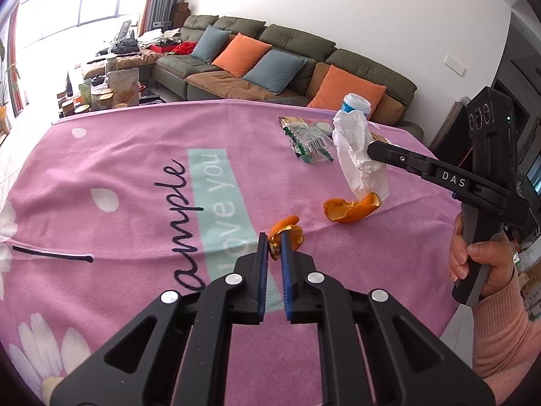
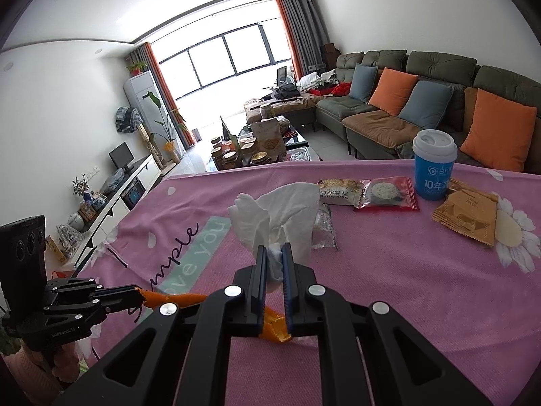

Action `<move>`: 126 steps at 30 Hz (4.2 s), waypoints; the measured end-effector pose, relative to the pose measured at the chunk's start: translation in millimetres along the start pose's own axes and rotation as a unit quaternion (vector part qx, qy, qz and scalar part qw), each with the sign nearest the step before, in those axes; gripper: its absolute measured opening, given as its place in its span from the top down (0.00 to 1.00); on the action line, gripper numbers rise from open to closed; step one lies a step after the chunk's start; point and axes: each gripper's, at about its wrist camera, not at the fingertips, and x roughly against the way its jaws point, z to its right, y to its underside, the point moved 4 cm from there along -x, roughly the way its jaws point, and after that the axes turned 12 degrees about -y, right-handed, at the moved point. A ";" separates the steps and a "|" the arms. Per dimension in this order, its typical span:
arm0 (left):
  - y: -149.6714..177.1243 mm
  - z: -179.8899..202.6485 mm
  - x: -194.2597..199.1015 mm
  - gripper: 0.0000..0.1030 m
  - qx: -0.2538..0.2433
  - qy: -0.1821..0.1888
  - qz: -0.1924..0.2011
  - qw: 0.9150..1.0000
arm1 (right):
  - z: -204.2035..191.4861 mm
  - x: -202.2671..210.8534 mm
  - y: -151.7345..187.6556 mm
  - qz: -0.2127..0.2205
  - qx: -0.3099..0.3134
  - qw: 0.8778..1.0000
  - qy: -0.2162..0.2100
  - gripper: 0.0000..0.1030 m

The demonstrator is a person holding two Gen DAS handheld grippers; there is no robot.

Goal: Collect trash
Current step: 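Grasp the orange peel with the left gripper while the right gripper grasps white tissue, then carry the orange peel and the tissue off the table toward the teal bin, then open the left gripper over the bin to drop the peel while the right gripper releases the tissue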

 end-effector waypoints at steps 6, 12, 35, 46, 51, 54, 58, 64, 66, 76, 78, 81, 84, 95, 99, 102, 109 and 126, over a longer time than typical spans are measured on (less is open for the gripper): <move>9.0 -23.1 30.3 0.93 0.006 -0.016 0.018 1.000 | -29.7 2.6 -7.3 0.013 0.019 0.999 -0.027 0.93; 28.8 -43.3 48.5 0.93 0.005 -0.034 0.019 0.999 | -57.5 -9.7 -4.9 0.004 0.031 0.998 -0.059 0.93; 60.1 -66.5 38.5 0.93 0.022 -0.015 -0.003 1.000 | -99.7 -63.4 11.9 -0.043 0.016 0.990 -0.130 0.93; 59.8 -98.9 80.8 0.93 0.058 -0.062 0.024 0.996 | -136.0 -80.0 11.4 -0.052 0.033 0.984 -0.168 0.93; 60.6 -117.3 97.8 0.93 0.076 -0.083 0.036 0.993 | -155.9 -87.9 12.1 -0.057 0.041 0.981 -0.183 0.93; 60.8 -128.8 106.3 0.93 0.085 -0.093 0.044 0.991 | -165.1 -92.1 11.3 -0.060 0.046 0.978 -0.193 0.93; 59.6 -142.1 116.7 0.93 0.095 -0.105 0.054 0.988 | -179.8 -97.7 10.4 -0.065 0.055 0.975 -0.206 0.93; 59.7 -158.7 133.7 0.93 0.107 -0.124 0.064 0.985 | -201.0 -106.9 10.4 -0.072 0.065 0.970 -0.222 0.93; 60.3 -163.3 138.5 0.93 0.109 -0.131 0.066 0.983 | -205.9 -109.8 10.3 -0.074 0.067 0.969 -0.227 0.93; 62.1 -185.9 157.0 0.93 0.127 -0.157 0.076 0.976 | -231.8 -124.6 11.1 -0.089 0.081 0.960 -0.252 0.93; 62.7 -188.2 160.4 0.93 0.130 -0.163 0.078 0.975 | -235.9 -128.2 10.8 -0.091 0.084 0.958 -0.257 0.93; 64.3 -194.7 167.2 0.93 0.135 -0.170 0.082 0.973 | -244.1 -132.1 11.4 -0.095 0.088 0.956 -0.263 0.92; 64.9 -199.8 174.1 0.93 0.140 -0.179 0.087 0.970 | -250.9 -137.5 11.3 -0.099 0.090 0.954 -0.270 0.92; 69.9 -231.4 196.3 0.93 0.165 -0.218 0.099 0.957 | -283.9 -153.2 9.5 -0.112 0.100 0.943 -0.297 0.92; 73.6 -242.8 202.8 0.93 0.175 -0.231 0.101 0.952 | -297.0 -160.1 11.0 -0.119 0.102 0.938 -0.308 0.92; 76.6 -251.2 206.9 0.93 0.183 -0.241 0.101 0.948 | -306.5 -165.0 11.0 -0.123 0.106 0.935 -0.316 0.92; 82.3 -267.9 212.7 0.93 0.196 -0.256 0.099 0.941 | -321.8 -176.7 11.8 -0.131 0.105 0.928 -0.333 0.92; 92.2 -296.3 203.4 0.93 0.220 -0.278 0.082 0.932 | -357.1 -207.7 17.0 -0.154 0.109 0.916 -0.355 0.92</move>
